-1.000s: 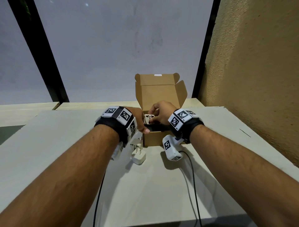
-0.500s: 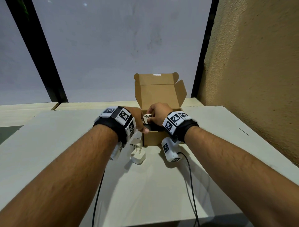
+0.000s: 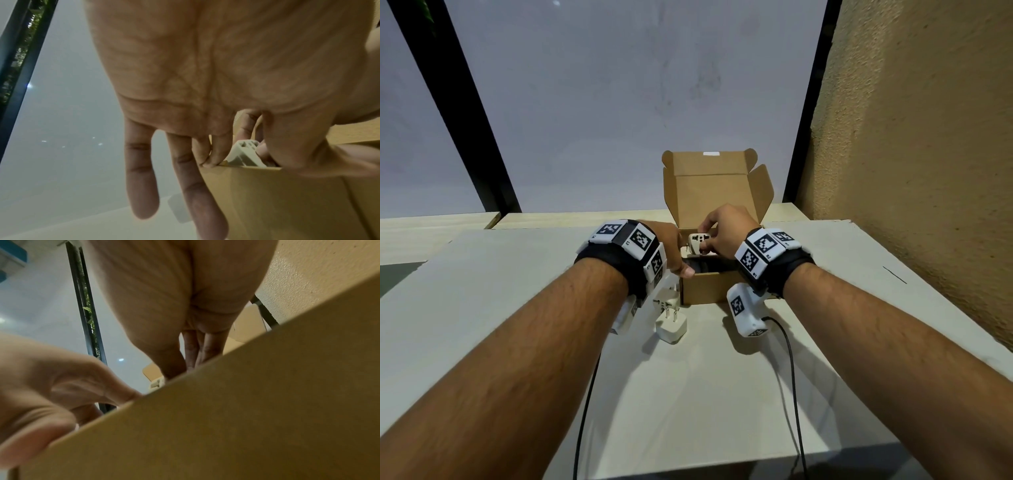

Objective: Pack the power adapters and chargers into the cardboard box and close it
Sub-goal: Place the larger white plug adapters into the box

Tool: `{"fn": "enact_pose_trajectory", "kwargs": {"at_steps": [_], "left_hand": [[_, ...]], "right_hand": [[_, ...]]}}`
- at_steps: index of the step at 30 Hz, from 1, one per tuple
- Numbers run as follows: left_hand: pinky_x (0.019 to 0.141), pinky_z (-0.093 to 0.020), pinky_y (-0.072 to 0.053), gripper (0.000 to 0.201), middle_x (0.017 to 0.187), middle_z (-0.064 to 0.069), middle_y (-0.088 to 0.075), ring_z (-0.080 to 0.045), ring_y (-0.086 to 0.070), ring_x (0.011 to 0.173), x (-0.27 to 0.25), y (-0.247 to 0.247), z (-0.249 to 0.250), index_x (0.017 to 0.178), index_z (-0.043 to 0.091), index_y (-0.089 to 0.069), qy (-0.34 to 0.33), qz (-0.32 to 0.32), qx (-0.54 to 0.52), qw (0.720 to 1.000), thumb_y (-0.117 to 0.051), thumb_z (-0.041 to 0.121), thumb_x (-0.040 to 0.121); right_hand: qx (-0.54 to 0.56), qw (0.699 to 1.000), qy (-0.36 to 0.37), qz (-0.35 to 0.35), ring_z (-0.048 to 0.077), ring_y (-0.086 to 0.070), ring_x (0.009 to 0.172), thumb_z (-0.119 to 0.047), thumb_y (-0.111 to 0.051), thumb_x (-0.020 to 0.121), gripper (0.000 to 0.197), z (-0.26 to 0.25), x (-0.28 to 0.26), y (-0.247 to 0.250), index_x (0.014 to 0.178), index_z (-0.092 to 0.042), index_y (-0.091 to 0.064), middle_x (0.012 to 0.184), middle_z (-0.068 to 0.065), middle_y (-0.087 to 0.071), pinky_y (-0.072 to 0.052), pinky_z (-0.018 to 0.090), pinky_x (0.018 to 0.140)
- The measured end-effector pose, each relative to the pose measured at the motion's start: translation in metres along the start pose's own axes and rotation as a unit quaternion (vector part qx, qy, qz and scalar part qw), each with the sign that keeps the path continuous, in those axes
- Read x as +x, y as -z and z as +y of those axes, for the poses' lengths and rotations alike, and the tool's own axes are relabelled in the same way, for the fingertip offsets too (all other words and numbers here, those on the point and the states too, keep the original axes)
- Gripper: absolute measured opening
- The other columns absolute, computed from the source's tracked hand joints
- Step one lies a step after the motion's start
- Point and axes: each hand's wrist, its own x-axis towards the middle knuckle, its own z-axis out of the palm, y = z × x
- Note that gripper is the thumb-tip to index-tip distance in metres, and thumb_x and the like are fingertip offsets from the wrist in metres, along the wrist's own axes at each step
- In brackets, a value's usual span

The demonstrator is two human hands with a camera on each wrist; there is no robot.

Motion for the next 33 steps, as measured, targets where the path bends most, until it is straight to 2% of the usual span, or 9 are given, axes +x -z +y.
{"fn": "enact_pose_trajectory", "kwargs": {"at_steps": [3, 6, 9, 18, 23, 26, 29, 31, 33], "left_hand": [[0.082, -0.029, -0.041, 0.067, 0.067, 0.005, -0.057, -0.021, -0.065, 0.097, 0.0, 0.001, 0.001, 0.135, 0.013, -0.054, 0.002, -0.003, 0.001, 1.0, -0.069, 0.051, 0.081], [0.079, -0.026, -0.037, 0.069, 0.065, 0.007, -0.055, -0.018, -0.06, 0.089, -0.001, 0.001, 0.001, 0.138, 0.013, -0.052, -0.002, 0.003, -0.006, 1.0, -0.069, 0.05, 0.082], [0.079, -0.026, -0.036, 0.071, 0.065, 0.007, -0.055, -0.017, -0.058, 0.09, -0.002, 0.0, 0.001, 0.139, 0.013, -0.051, 0.001, 0.007, -0.002, 1.0, -0.069, 0.051, 0.082], [0.077, -0.026, -0.037, 0.063, 0.065, 0.008, -0.056, -0.016, -0.059, 0.085, -0.001, -0.001, -0.002, 0.133, 0.016, -0.056, 0.002, 0.002, -0.027, 1.0, -0.071, 0.049, 0.081], [0.08, -0.027, -0.038, 0.066, 0.067, 0.007, -0.056, -0.018, -0.062, 0.097, -0.002, -0.001, -0.001, 0.134, 0.015, -0.054, -0.002, 0.009, -0.014, 1.0, -0.07, 0.051, 0.08], [0.079, -0.025, -0.038, 0.06, 0.063, 0.008, -0.056, -0.016, -0.058, 0.085, -0.001, 0.0, -0.003, 0.129, 0.015, -0.06, -0.006, 0.007, -0.019, 1.0, -0.074, 0.046, 0.079], [0.077, -0.024, -0.037, 0.055, 0.061, 0.008, -0.054, -0.016, -0.056, 0.084, 0.0, 0.0, -0.003, 0.125, 0.013, -0.06, -0.008, 0.013, -0.009, 1.0, -0.073, 0.042, 0.081], [0.068, -0.024, -0.038, 0.044, 0.061, 0.008, -0.053, -0.014, -0.054, 0.081, 0.001, -0.001, -0.002, 0.115, 0.016, -0.056, -0.006, 0.008, -0.001, 1.0, -0.071, 0.041, 0.083], [0.056, -0.021, -0.033, 0.036, 0.054, 0.008, -0.052, -0.012, -0.05, 0.069, 0.003, 0.0, -0.002, 0.106, 0.02, -0.051, -0.003, 0.002, -0.005, 1.0, -0.071, 0.039, 0.083]], "right_hand": [[-0.014, 1.0, 0.015, -0.01, 0.015, -0.061, 0.087, -0.016, -0.077, 0.08, 0.023, -0.001, 0.001, -0.005, 0.103, -0.016, -0.073, 0.107, 0.004, -0.068, -0.046, 0.021, 0.073], [-0.02, 0.999, 0.021, -0.018, 0.018, -0.064, 0.093, -0.017, -0.077, 0.08, 0.026, -0.005, 0.004, -0.011, 0.105, -0.015, -0.072, 0.111, 0.007, -0.067, -0.051, 0.024, 0.081], [-0.041, 0.999, 0.024, -0.023, 0.023, -0.065, 0.1, -0.017, -0.076, 0.082, 0.026, -0.006, 0.008, -0.015, 0.107, -0.013, -0.071, 0.114, 0.009, -0.066, -0.051, 0.027, 0.088], [-0.088, 0.995, 0.035, -0.032, 0.028, -0.061, 0.107, -0.016, -0.068, 0.088, 0.035, -0.005, -0.001, -0.013, 0.122, -0.017, -0.063, 0.122, 0.009, -0.06, -0.048, 0.032, 0.09], [-0.105, 0.99, 0.082, -0.043, 0.022, -0.063, 0.092, -0.014, -0.065, 0.088, 0.016, -0.015, -0.042, 0.003, 0.101, -0.018, -0.073, 0.103, 0.004, -0.067, -0.055, 0.033, 0.083], [-0.11, 0.982, 0.125, -0.089, 0.022, -0.063, 0.088, -0.019, -0.064, 0.088, 0.009, -0.019, -0.072, 0.009, 0.095, -0.018, -0.071, 0.095, 0.003, -0.068, -0.051, 0.031, 0.078], [-0.144, 0.973, 0.143, -0.109, 0.025, -0.063, 0.086, -0.02, -0.063, 0.087, 0.002, -0.017, -0.09, 0.005, 0.088, -0.021, -0.062, 0.089, 0.002, -0.064, -0.051, 0.031, 0.075], [-0.153, 0.963, 0.176, -0.132, 0.022, -0.065, 0.09, -0.018, -0.067, 0.086, 0.009, -0.014, -0.099, -0.001, 0.094, -0.021, -0.067, 0.092, -0.001, -0.066, -0.054, 0.034, 0.08], [-0.162, 0.947, 0.23, -0.156, 0.019, -0.063, 0.101, -0.021, -0.07, 0.085, 0.029, -0.013, -0.107, -0.007, 0.114, -0.024, -0.064, 0.111, -0.003, -0.063, -0.053, 0.034, 0.082]]}}
